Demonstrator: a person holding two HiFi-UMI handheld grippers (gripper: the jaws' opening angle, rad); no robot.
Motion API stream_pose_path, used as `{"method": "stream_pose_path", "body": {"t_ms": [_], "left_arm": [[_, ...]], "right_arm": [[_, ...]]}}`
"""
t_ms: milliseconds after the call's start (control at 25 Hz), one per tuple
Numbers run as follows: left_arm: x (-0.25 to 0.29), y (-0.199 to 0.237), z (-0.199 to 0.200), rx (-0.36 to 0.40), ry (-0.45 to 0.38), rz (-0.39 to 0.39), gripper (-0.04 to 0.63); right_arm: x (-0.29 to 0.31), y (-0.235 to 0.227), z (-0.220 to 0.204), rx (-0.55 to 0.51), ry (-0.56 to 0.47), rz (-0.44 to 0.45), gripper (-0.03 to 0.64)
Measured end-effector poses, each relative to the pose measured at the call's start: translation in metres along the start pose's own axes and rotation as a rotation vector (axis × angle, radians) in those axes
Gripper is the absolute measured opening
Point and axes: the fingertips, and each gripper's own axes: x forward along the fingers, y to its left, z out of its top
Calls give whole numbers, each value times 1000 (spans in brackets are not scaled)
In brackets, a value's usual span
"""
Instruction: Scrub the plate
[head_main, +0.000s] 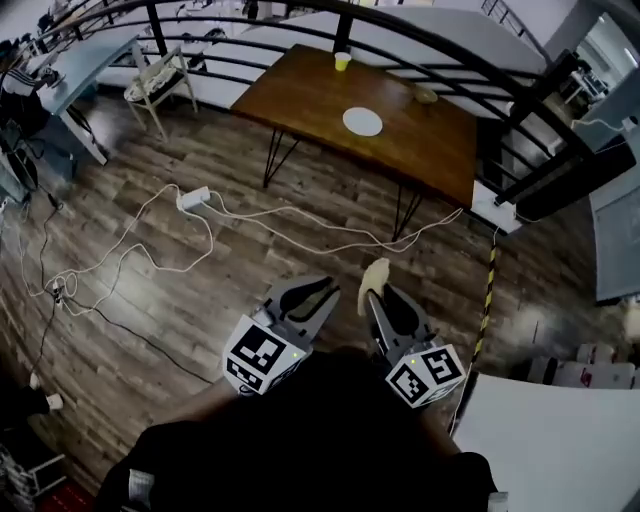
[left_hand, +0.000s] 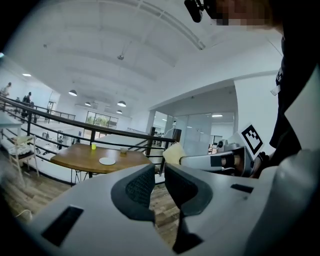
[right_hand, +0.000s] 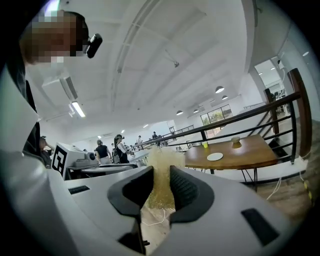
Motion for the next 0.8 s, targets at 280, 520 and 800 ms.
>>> {"method": "stream_pose_path", "body": {"t_ms": [280, 520, 800], "left_arm": [[16, 34, -25, -71, 38, -70, 41], [49, 83, -30, -88, 91, 9, 38], [120, 134, -6, -83, 108, 68, 38]], "right_arm": [[41, -12, -21, 31, 99, -45, 110], [90, -46, -18, 75, 122, 5, 110], [151, -110, 15, 91, 134, 76, 110]]}}
